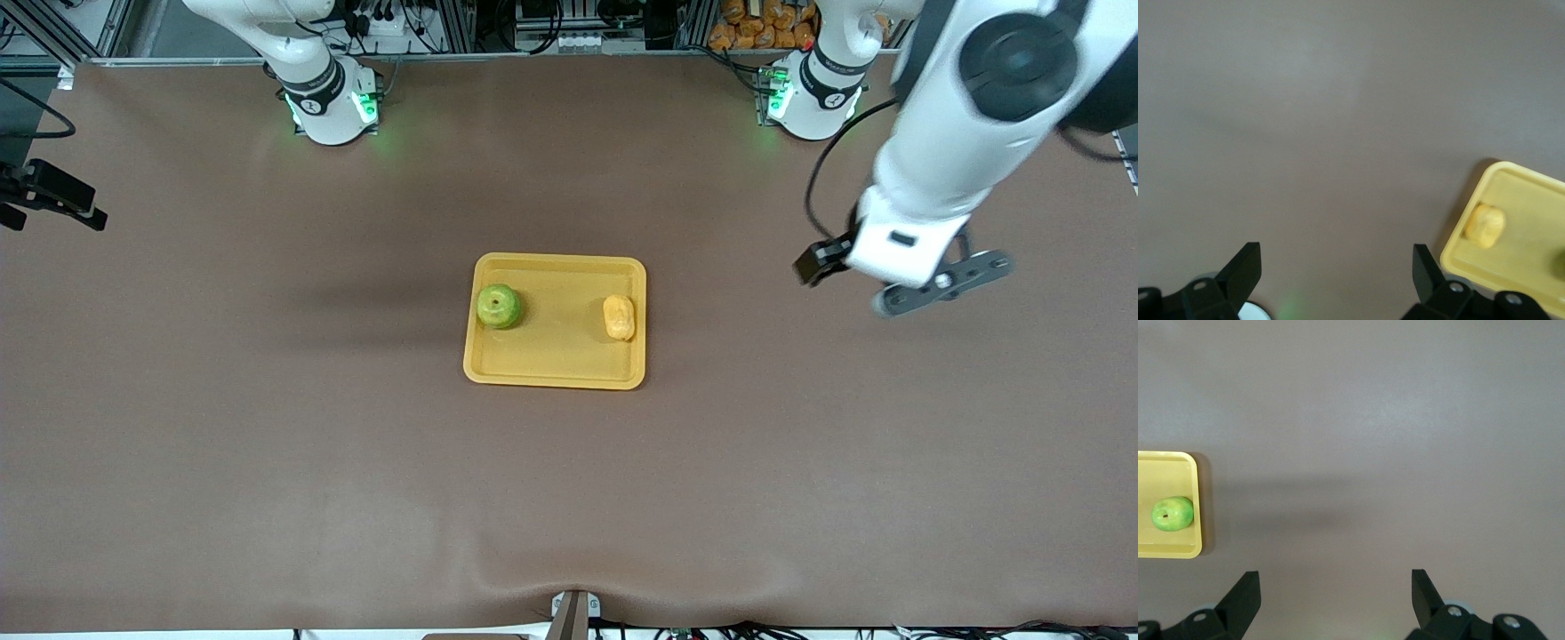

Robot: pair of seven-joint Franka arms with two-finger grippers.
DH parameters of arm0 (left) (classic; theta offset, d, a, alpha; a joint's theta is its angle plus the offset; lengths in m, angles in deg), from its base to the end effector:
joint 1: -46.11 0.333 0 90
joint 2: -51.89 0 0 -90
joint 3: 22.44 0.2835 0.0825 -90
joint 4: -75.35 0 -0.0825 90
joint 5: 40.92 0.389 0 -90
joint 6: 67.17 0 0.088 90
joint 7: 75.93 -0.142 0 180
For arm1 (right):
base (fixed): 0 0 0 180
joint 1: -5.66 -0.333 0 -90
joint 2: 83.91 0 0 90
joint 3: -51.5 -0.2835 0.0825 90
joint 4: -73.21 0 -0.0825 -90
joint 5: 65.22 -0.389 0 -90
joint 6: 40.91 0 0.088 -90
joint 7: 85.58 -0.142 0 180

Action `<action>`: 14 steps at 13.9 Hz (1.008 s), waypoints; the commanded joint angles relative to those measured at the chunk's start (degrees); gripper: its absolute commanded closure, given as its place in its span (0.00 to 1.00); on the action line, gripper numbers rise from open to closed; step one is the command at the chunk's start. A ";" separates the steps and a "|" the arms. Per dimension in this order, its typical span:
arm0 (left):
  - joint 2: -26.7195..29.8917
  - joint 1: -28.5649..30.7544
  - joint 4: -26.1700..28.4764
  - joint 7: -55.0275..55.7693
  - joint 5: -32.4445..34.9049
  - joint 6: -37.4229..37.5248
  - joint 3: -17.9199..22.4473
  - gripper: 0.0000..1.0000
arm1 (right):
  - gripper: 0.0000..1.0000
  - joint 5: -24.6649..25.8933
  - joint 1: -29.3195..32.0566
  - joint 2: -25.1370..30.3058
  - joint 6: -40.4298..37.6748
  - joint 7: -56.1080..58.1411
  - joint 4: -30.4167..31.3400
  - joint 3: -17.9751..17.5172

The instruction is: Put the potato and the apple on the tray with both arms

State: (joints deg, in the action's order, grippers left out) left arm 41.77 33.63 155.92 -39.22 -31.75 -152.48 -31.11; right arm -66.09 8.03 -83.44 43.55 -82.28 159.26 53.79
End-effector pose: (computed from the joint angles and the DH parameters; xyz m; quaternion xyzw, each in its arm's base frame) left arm 0.5657 -0.1864 0.5282 -0.9871 -0.1383 0.0079 0.0805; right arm 0.5452 -0.0422 0.5857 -0.9999 0.0112 0.0092 0.0084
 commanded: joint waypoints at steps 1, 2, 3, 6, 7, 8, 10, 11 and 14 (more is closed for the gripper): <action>3.52 3.59 1.08 -9.77 -1.00 2.68 -0.20 0.00 | 0.00 0.96 0.79 -0.12 0.09 0.65 -0.44 -0.71; 4.14 4.91 1.16 -16.34 -1.08 3.12 -0.20 0.00 | 0.00 0.88 0.79 -0.21 0.01 0.65 -0.35 -0.71; 4.58 6.40 1.25 -22.58 -1.08 3.48 -0.20 0.00 | 0.00 0.88 0.70 -0.12 0.01 0.65 -0.27 -0.80; 6.95 11.23 2.83 -31.15 -2.83 3.83 -0.20 0.00 | 0.00 0.79 0.53 -0.21 0.01 0.65 -0.18 -0.80; 7.74 12.73 3.62 -31.78 -4.49 3.83 -0.20 0.00 | 0.00 0.79 0.53 -0.21 -0.08 0.65 -0.18 -0.80; 8.18 13.96 3.97 -31.87 -5.90 3.83 -0.29 0.00 | 0.00 0.79 0.53 -0.21 0.01 0.65 -0.18 -0.80; 9.85 13.97 5.38 -31.87 -6.18 3.66 -0.47 0.00 | 0.00 0.61 0.61 -0.21 0.01 0.65 -0.18 -0.80; 10.47 14.06 5.64 -31.87 -6.27 3.57 -0.47 0.00 | 0.00 0.44 0.88 -0.21 0.01 0.65 -0.18 -0.80; 11.88 14.06 7.05 -31.87 -6.18 3.31 -0.38 0.00 | 0.00 0.09 0.97 -0.21 -0.08 0.65 -0.09 -0.80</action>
State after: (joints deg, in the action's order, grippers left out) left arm 50.97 47.36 160.19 -70.52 -37.10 -148.84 -31.42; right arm -66.10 8.03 -83.59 43.61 -82.24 159.32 53.59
